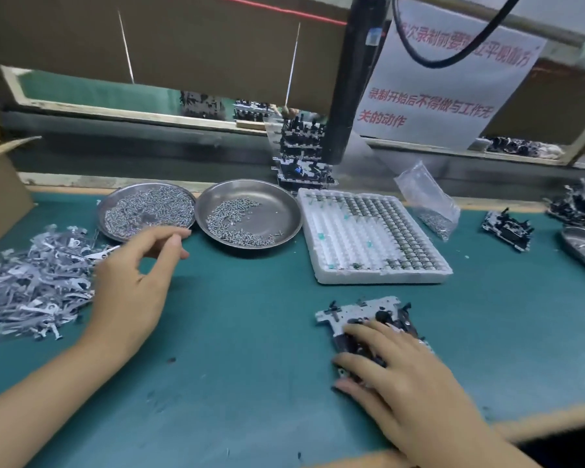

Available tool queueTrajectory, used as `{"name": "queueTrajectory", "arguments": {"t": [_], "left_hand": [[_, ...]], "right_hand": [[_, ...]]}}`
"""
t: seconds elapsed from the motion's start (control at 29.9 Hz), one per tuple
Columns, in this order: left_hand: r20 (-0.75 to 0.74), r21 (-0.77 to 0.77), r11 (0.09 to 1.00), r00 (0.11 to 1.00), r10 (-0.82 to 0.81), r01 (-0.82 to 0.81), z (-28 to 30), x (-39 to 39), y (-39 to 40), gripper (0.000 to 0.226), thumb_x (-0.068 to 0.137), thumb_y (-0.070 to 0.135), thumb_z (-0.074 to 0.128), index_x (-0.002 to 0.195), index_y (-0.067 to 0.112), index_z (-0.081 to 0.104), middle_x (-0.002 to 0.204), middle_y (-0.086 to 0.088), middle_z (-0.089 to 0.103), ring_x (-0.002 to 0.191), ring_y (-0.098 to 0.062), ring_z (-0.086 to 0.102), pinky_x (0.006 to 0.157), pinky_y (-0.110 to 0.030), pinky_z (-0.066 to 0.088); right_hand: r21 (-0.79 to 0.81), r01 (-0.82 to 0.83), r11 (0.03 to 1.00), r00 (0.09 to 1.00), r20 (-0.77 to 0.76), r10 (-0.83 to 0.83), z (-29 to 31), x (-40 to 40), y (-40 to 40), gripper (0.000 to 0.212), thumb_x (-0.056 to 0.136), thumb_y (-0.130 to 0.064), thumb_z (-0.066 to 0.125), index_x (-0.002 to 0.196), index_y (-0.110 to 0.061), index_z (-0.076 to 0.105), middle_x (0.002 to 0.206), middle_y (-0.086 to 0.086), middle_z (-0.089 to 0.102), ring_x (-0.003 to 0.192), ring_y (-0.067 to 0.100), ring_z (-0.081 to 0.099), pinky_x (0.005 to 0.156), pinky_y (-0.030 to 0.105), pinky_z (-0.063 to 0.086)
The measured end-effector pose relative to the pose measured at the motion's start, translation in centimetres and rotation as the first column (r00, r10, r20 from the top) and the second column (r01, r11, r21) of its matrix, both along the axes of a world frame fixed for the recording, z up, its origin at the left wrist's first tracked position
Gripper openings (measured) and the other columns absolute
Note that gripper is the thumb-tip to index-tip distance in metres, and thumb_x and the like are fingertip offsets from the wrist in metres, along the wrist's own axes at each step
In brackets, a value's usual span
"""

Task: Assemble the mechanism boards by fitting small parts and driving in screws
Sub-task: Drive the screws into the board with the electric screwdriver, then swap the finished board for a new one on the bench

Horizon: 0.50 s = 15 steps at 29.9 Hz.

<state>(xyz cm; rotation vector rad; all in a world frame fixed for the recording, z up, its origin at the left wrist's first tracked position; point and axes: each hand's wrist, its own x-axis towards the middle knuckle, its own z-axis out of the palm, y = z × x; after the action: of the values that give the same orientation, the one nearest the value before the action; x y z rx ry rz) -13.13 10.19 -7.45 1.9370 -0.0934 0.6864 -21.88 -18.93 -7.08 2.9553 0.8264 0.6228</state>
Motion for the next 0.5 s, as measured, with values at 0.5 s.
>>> {"name": "queueTrajectory", "arguments": {"t": [0.5], "left_hand": [[0.020, 0.257, 0.966, 1.000, -0.007, 0.001, 1.7, 1.7, -1.8, 0.021, 0.089, 0.006, 0.061, 0.102, 0.022, 0.067, 0.092, 0.015, 0.060, 0.083, -0.001, 0.053, 0.079, -0.006, 0.037]], "right_hand": [[0.386, -0.258, 0.886, 0.966, 0.097, 0.239, -0.3, 9.4, 5.5, 0.019, 0.079, -0.002, 0.060, 0.095, -0.002, 0.071, 0.083, 0.008, 0.070, 0.066, 0.030, 0.064, 0.060, 0.039, 0.052]]}}
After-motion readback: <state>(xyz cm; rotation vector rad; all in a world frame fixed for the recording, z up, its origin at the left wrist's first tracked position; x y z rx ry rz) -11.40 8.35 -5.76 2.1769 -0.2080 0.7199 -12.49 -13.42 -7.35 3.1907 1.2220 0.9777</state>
